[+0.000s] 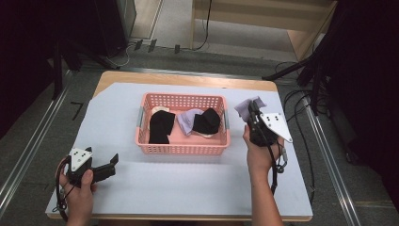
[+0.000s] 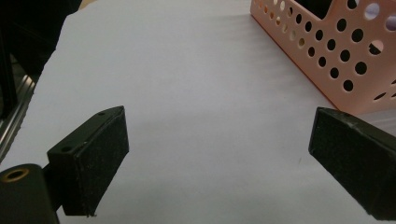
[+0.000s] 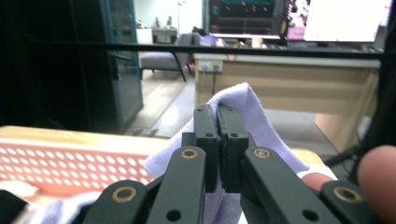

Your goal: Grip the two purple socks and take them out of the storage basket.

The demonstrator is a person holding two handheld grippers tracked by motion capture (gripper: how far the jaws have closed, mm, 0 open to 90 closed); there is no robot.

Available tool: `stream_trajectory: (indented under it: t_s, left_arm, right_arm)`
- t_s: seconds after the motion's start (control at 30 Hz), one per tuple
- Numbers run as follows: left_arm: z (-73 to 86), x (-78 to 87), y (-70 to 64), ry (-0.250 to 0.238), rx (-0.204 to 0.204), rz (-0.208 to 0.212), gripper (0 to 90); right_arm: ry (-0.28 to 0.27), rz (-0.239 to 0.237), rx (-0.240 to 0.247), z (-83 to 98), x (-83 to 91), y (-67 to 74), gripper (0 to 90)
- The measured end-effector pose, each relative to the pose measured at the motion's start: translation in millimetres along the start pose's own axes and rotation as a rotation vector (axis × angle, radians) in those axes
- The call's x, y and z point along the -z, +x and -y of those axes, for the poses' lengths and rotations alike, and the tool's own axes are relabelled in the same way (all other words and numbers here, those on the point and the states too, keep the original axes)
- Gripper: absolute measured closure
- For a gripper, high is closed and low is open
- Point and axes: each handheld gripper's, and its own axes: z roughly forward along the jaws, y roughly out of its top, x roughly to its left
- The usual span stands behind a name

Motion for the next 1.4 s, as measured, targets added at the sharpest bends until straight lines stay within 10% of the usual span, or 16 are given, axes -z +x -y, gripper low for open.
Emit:
stream_trajectory:
  t_s: [0.23,0.37,0.57,1.03,1.4]
  left_arm:
    - [0.0,0.2,0.2,0.0,0.002,0.001,5.6]
    - [0.0,0.2,0.2,0.0,0.002,0.001,5.6]
    - [0.0,0.3,0.2,-0.001,0.001,0.0,5.6]
    - [-0.2,0.4,1.3,0.0,0.007,0.005,5.6]
    - [-0.4,0.0,1.7,0.004,0.013,0.007,5.6]
  right_arm:
    - [0.077,0.062,-0.022,27.0,0.6,-22.8,88.6]
    - [0.148,0.064,-0.118,37.8,0.8,-36.4,78.8]
    - [0.119,0.052,-0.142,36.8,3.6,-34.3,64.6]
    - [0.17,-0.222,-0.073,18.0,-18.9,56.9,63.5]
    - [0.37,-0.326,-0.043,26.7,-52.0,114.9,72.1]
